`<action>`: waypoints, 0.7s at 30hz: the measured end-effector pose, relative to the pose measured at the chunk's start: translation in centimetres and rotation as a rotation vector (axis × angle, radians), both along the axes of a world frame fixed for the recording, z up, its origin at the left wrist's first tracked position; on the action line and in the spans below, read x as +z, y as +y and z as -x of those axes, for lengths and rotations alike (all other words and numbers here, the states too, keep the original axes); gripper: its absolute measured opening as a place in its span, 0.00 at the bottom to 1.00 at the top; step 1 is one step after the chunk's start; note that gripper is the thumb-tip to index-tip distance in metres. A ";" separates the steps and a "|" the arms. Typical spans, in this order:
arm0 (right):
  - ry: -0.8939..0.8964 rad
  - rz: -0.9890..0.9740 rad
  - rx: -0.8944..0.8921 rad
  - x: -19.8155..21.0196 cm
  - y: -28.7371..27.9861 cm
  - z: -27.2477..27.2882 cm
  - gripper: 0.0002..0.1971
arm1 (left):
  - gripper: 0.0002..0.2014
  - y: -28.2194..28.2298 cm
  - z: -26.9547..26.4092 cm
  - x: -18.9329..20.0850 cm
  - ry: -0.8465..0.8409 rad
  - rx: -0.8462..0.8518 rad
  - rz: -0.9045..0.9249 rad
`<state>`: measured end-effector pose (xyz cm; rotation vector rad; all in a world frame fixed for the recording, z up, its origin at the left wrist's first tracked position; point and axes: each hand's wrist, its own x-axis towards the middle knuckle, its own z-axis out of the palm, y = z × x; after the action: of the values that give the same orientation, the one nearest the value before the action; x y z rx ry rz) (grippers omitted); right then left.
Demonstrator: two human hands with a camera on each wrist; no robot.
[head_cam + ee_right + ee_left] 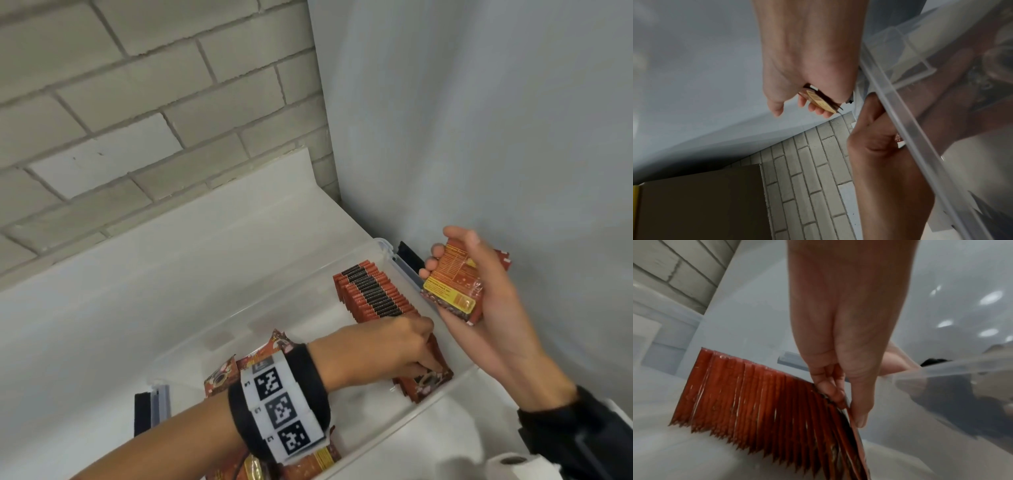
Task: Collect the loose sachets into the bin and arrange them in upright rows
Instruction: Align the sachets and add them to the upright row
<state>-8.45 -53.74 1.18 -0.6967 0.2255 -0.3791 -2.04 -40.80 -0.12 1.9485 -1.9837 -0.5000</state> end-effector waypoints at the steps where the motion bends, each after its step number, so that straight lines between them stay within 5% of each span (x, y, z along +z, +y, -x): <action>1: 0.003 -0.002 0.000 0.1 0.0 0.0 0.31 | 0.11 0.0 0.1 -0.2 -0.013 -0.007 0.003; 6: 0.033 -0.023 0.013 0.5 0.2 0.3 0.17 | 0.10 0.2 0.1 -1.2 -0.146 -0.016 0.060; 14: 0.013 -0.053 0.050 0.7 0.1 0.4 0.16 | 0.12 0.6 0.6 -1.0 -0.191 0.006 0.039; 21: -0.032 -0.105 0.112 0.9 0.1 0.2 0.22 | 0.11 0.9 -0.7 0.7 0.108 0.124 0.038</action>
<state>-8.68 -53.66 2.10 -0.5966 0.1737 -0.2688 -1.33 -39.92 0.55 1.9634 -1.7811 -0.5198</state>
